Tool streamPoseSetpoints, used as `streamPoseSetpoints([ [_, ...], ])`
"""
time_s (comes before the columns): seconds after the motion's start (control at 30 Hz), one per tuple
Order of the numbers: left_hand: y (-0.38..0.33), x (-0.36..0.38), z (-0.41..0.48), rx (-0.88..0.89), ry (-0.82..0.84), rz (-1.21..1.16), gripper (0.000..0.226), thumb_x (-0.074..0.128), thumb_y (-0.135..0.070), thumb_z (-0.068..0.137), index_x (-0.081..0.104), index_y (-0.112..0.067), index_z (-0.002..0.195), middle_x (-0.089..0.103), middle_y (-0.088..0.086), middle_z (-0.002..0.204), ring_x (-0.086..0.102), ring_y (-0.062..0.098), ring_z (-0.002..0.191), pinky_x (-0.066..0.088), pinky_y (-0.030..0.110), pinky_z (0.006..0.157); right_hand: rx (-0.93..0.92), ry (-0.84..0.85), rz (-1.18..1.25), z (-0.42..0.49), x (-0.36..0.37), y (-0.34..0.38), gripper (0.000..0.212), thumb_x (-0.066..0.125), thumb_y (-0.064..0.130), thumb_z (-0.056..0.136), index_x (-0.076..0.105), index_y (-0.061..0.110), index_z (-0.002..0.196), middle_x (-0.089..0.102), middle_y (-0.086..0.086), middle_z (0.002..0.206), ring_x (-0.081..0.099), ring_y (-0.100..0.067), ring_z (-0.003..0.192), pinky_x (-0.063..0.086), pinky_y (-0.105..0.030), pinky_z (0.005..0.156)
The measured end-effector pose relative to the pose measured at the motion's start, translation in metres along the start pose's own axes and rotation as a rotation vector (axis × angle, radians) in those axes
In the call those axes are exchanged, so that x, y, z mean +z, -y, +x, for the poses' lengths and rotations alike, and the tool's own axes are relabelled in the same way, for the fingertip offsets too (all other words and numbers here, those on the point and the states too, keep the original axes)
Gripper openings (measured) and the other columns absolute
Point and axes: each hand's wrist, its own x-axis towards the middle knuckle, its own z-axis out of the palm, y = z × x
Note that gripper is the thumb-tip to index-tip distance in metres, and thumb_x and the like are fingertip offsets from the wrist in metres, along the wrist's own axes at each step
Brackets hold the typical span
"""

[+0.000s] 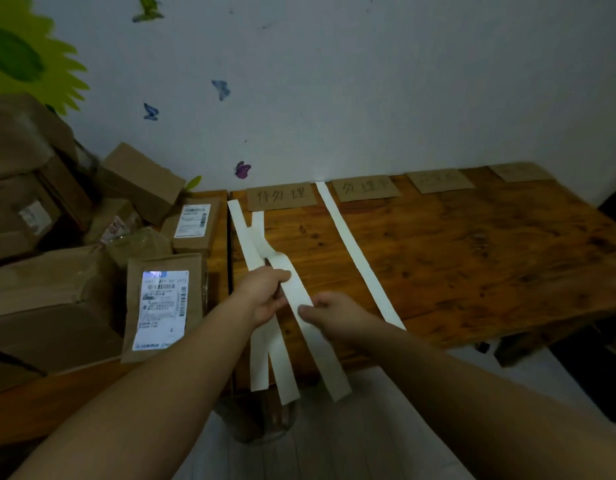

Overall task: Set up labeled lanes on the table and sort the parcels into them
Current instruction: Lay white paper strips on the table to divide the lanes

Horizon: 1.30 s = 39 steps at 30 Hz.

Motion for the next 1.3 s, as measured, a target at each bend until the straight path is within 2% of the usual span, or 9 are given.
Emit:
streamPoseSetpoints([
  [0.17,-0.019,0.032,-0.008,0.088,0.022,-0.07,0.026,0.053,-0.009,0.093,0.049,-0.009,0.119,0.068,0.01,0.091,0.067,0.019,0.079,0.054,0.031,0.059,0.084,0.18,-0.168,-0.025,-0.028,-0.014,0.02,0.06,0.045,0.088,0.062,0.025,0.088,0.062,0.002,0.083,0.061,-0.014,0.076,0.053,-0.03,0.075],
  [0.3,-0.027,0.084,-0.022,0.118,0.136,0.034,0.029,0.052,-0.011,0.094,0.05,-0.007,0.122,0.071,0.008,0.084,0.07,0.017,0.073,0.054,0.028,0.053,-0.041,-0.093,-0.017,-0.03,-0.068,-0.009,0.023,0.055,0.049,0.09,0.059,0.027,0.084,0.058,0.006,0.078,0.054,-0.009,0.07,0.041,-0.025,0.062],
  [0.37,-0.034,0.115,-0.024,0.144,0.145,0.04,0.028,0.051,-0.014,0.095,0.052,-0.003,0.121,0.072,0.008,0.082,0.071,0.017,0.071,0.055,0.027,0.052,-0.048,-0.099,-0.007,-0.035,-0.096,-0.013,0.018,0.056,0.042,0.09,0.059,0.025,0.084,0.061,0.002,0.083,0.058,-0.012,0.074,0.044,-0.026,0.065],
  [0.47,-0.041,0.163,-0.017,0.175,0.131,0.022,0.034,0.048,-0.011,0.095,0.048,0.0,0.128,0.07,0.012,0.092,0.069,0.022,0.082,0.057,0.033,0.067,0.002,0.045,-0.105,-0.049,-0.145,-0.037,0.02,0.06,0.04,0.089,0.06,0.021,0.084,0.059,0.002,0.076,0.056,-0.012,0.068,0.047,-0.027,0.065],
  [0.63,-0.033,0.263,-0.009,0.197,0.227,0.071,0.035,0.046,-0.011,0.097,0.044,-0.002,0.131,0.07,0.009,0.091,0.069,0.017,0.079,0.055,0.029,0.06,-0.091,-0.159,0.043,-0.06,-0.227,-0.07,0.011,0.056,0.034,0.093,0.059,0.026,0.085,0.06,0.008,0.079,0.057,-0.006,0.07,0.041,-0.022,0.06],
  [0.77,-0.043,0.321,0.008,0.231,0.2,0.061,0.031,0.045,-0.012,0.097,0.046,-0.002,0.126,0.069,0.01,0.092,0.068,0.019,0.081,0.054,0.033,0.062,0.004,-0.003,-0.15,-0.071,-0.283,-0.106,0.017,0.057,0.037,0.092,0.058,0.026,0.08,0.058,0.006,0.075,0.054,-0.007,0.065,0.044,-0.024,0.063],
  [0.93,-0.044,0.376,0.036,0.217,0.225,0.112,0.034,0.048,-0.01,0.095,0.043,-0.005,0.129,0.07,0.011,0.097,0.069,0.022,0.085,0.055,0.038,0.071,-0.048,-0.201,-0.059,-0.049,-0.325,-0.129,0.018,0.052,0.038,0.095,0.05,0.028,0.079,0.05,0.006,0.078,0.048,-0.006,0.068,0.038,-0.021,0.061],
  [1.07,-0.059,0.407,0.079,0.209,0.232,0.106,0.036,0.046,-0.008,0.096,0.041,-0.003,0.132,0.068,0.013,0.1,0.069,0.022,0.085,0.055,0.036,0.064,0.085,-0.075,-0.154,-0.021,-0.353,-0.149,0.018,0.053,0.033,0.095,0.05,0.026,0.079,0.05,0.004,0.078,0.049,-0.008,0.068,0.042,-0.02,0.062],
  [1.3,-0.071,0.448,0.159,0.206,0.27,0.337,0.04,0.05,-0.002,0.093,0.043,-0.006,0.132,0.057,0.015,0.122,0.06,0.026,0.096,0.05,0.034,0.068,0.12,-0.143,-0.087,0.036,-0.403,-0.163,0.01,0.052,0.031,0.096,0.055,0.024,0.09,0.054,0.006,0.084,0.054,-0.007,0.071,0.041,-0.017,0.056],
])
